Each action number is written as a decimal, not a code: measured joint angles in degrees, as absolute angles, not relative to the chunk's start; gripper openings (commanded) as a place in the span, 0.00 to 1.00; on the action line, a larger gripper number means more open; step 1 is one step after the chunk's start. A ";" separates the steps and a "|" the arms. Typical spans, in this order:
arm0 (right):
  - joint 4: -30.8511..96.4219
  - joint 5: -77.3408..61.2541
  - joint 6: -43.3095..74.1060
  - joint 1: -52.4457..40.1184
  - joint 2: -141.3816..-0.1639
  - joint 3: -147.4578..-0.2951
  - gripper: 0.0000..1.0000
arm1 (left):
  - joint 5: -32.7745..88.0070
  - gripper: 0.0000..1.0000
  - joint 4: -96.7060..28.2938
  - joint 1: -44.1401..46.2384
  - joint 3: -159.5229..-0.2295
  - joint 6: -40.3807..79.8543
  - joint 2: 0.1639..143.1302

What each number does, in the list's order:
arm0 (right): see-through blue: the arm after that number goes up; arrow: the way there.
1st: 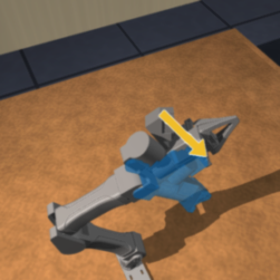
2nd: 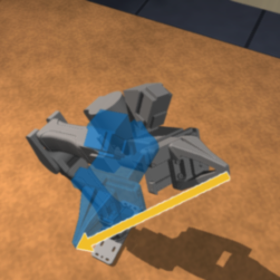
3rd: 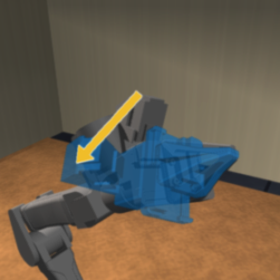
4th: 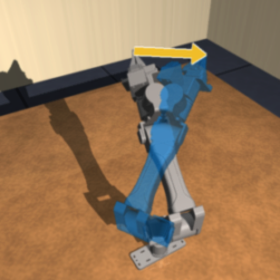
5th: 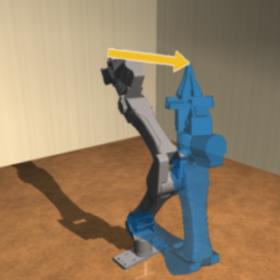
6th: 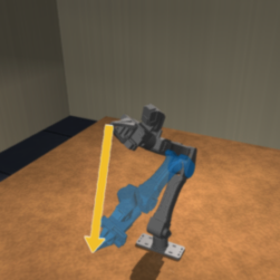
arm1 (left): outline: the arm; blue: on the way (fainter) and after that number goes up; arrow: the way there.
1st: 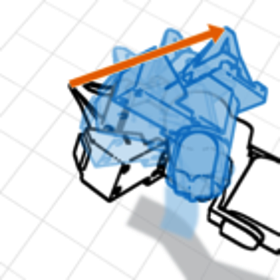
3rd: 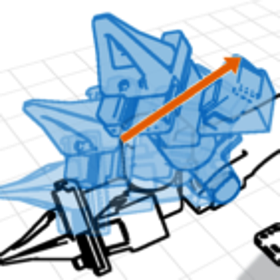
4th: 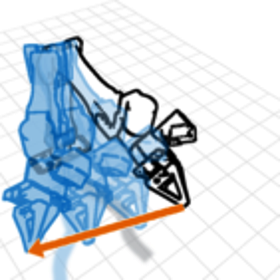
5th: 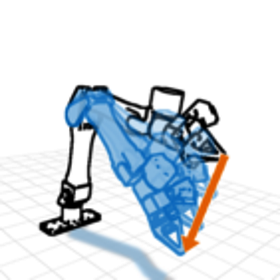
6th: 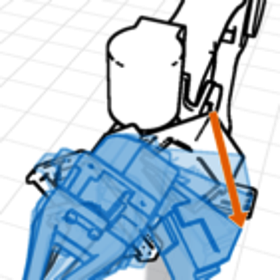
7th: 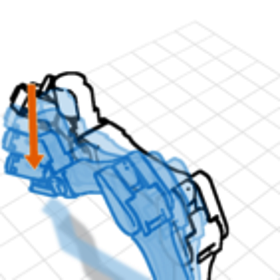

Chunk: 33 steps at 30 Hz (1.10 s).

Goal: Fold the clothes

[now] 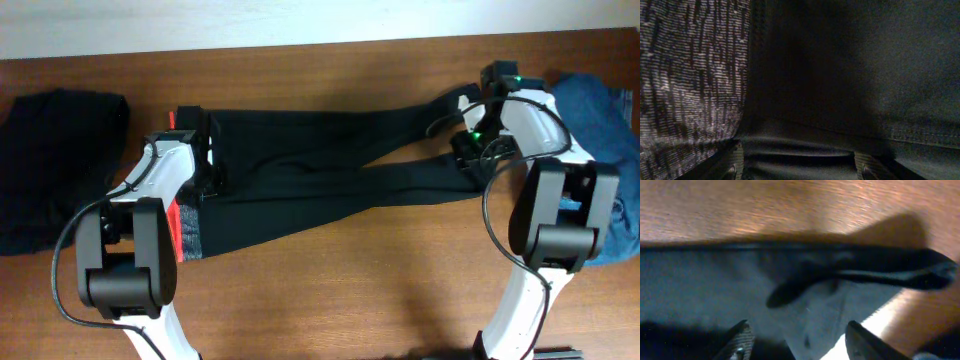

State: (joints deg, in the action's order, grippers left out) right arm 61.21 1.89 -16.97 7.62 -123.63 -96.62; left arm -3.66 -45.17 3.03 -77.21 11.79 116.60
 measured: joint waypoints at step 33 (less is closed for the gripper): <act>61.30 9.28 -12.19 7.09 -123.94 -96.23 0.04 | -3.66 0.72 -45.17 3.03 -77.21 11.79 116.60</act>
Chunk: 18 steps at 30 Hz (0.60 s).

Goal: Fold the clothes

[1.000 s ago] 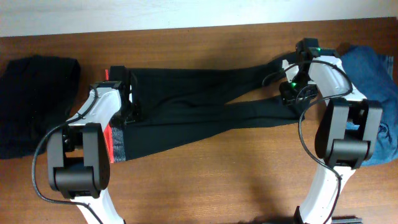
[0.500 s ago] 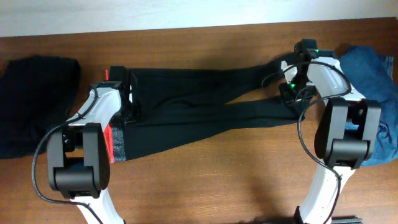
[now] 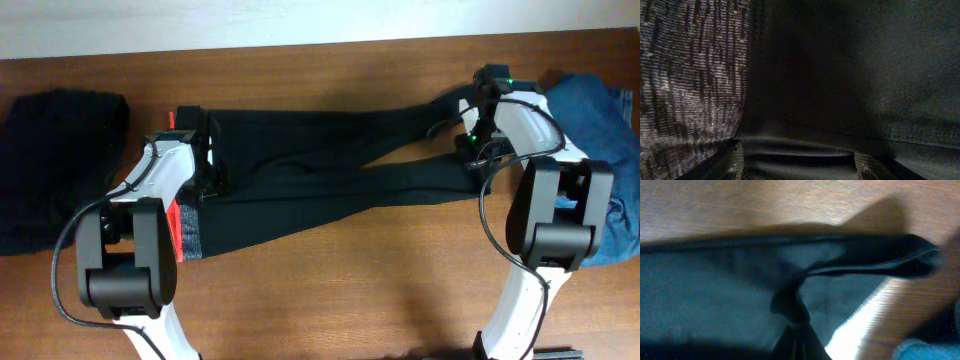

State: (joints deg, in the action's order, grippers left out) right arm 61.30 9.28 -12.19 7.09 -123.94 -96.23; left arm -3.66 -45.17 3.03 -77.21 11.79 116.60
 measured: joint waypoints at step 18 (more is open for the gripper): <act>64.27 16.58 -1.15 19.49 -123.90 -98.06 0.52 | -3.66 0.72 -45.17 3.03 -77.21 11.79 116.60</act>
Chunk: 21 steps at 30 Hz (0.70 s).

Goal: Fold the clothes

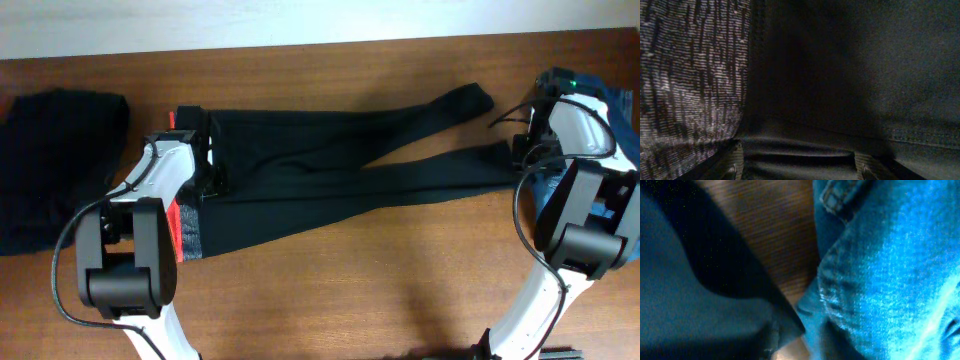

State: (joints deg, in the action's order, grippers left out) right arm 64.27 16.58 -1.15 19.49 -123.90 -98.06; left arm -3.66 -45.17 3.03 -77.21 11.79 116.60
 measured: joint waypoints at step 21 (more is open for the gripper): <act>73.34 -6.02 -6.59 20.78 -123.31 -112.05 0.52 | -3.60 0.72 -48.95 3.05 -80.73 11.79 118.17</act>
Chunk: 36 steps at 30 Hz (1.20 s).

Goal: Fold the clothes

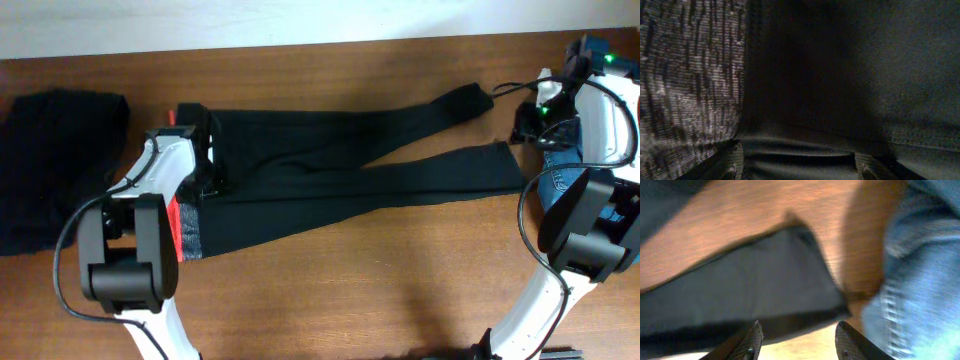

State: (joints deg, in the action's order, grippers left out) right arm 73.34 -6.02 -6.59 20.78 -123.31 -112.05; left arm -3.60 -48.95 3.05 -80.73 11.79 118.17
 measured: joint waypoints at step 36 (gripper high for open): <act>48.45 -6.52 -12.67 3.99 -124.20 -110.59 0.59 | 6.92 0.13 -53.41 3.60 -109.30 1.26 130.47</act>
